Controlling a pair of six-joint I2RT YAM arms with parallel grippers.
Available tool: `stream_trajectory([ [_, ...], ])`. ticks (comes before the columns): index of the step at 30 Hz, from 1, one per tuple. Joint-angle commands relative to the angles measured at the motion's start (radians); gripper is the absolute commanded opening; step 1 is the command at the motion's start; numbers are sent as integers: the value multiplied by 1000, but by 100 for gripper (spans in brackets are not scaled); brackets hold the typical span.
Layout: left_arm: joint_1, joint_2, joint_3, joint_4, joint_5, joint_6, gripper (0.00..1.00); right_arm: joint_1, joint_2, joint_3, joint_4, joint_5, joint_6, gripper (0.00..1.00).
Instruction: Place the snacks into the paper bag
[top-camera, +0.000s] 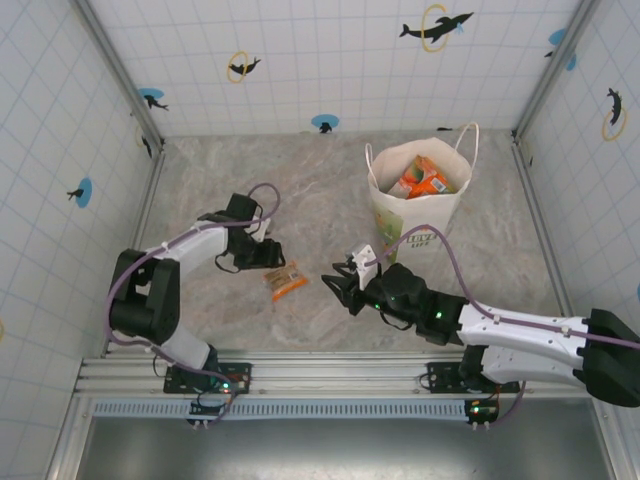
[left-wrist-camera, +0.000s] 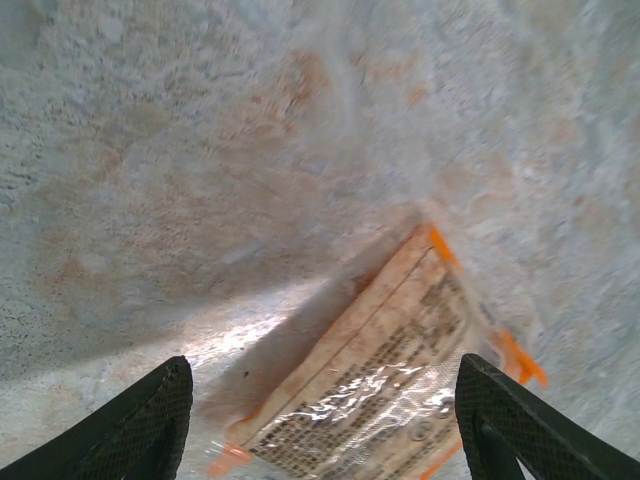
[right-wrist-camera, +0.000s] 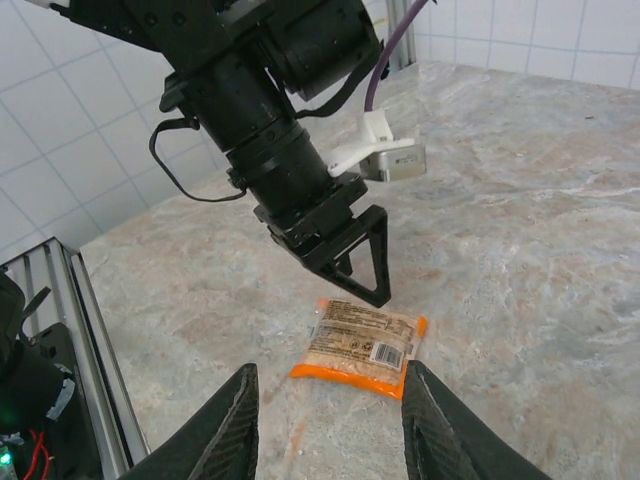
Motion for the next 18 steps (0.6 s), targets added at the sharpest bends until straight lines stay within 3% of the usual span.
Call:
stream_trajectory([
  [1, 15, 37, 35, -53, 61, 79, 69, 8, -6, -16, -6, 27, 12, 41],
  [11, 15, 7, -32, -73, 220, 50, 58, 6, 5, -21, 0, 39, -12, 42],
  [18, 14, -44, -145, -53, 239, 37, 57, 3, 36, -12, 14, 21, -9, 42],
])
